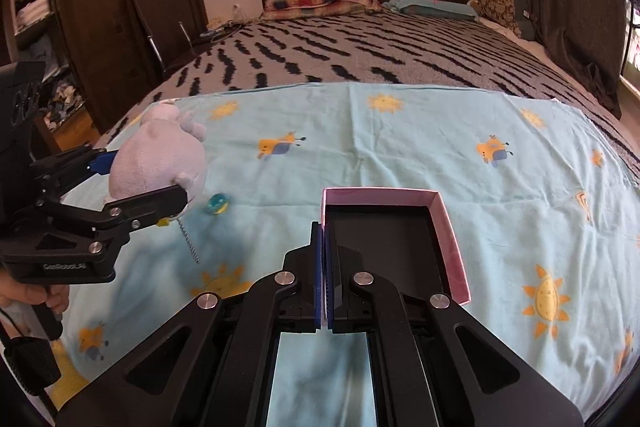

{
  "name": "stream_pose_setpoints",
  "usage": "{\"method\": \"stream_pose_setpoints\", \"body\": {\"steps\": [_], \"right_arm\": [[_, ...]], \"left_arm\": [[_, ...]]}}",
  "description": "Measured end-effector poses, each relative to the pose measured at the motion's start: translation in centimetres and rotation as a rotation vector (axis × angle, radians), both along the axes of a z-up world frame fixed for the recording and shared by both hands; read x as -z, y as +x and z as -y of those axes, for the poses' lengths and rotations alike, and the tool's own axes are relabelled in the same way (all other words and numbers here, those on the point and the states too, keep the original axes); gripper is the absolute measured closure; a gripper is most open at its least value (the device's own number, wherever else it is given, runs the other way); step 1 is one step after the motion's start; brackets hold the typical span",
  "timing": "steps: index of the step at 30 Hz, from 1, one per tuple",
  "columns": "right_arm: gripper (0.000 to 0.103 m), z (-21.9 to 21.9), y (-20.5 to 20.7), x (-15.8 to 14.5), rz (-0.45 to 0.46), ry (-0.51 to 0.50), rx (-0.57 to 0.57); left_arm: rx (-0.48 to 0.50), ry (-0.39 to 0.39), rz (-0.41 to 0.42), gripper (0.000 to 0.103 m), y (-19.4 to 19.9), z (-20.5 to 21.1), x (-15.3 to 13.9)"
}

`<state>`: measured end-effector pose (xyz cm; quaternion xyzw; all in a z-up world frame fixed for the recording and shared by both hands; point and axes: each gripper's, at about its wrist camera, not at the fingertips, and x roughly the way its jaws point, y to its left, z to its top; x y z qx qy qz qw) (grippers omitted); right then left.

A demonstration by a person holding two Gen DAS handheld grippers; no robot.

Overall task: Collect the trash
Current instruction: 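Grasp the pink box rim with the right tool while the left tool grasps the grey plush, then carry the plush and pink box down into the bin and open both tools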

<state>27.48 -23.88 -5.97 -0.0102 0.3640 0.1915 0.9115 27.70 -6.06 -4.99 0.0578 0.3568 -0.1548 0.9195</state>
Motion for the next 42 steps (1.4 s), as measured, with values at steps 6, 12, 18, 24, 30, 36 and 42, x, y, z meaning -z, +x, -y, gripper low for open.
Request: {"method": "stream_pose_setpoints", "body": {"steps": [6,12,18,24,30,36,42], "right_arm": [[0.100,-0.6,-4.7,-1.2,0.005,0.015,-0.014],[0.100,-1.2,-9.8,-1.3,0.001,0.031,-0.033],[0.100,-1.4,-13.8,-0.2,-0.028,0.059,-0.036],[0.100,-1.4,-17.6,1.1,-0.057,0.084,-0.047],[0.100,-0.7,-20.6,2.5,-0.090,0.112,-0.044],[0.100,-0.7,-23.2,5.2,-0.153,0.120,-0.048],[0.100,-0.7,-24.7,8.3,-0.231,0.133,-0.048]], "left_arm": [[-0.006,-0.016,0.004,0.027,-5.4,-1.3,-0.9],[0.002,-0.049,0.002,0.027,-11.4,-2.5,-1.3],[0.006,-0.075,-0.020,0.027,-16.4,-3.3,-0.7],[0.020,-0.094,-0.048,0.027,-20.5,-3.4,0.0],[0.047,-0.104,-0.088,0.027,-24.2,-2.7,1.3],[0.077,-0.110,-0.168,0.027,-26.7,-1.6,4.2],[0.096,-0.106,-0.266,0.027,-28.1,-1.0,8.2]]}}
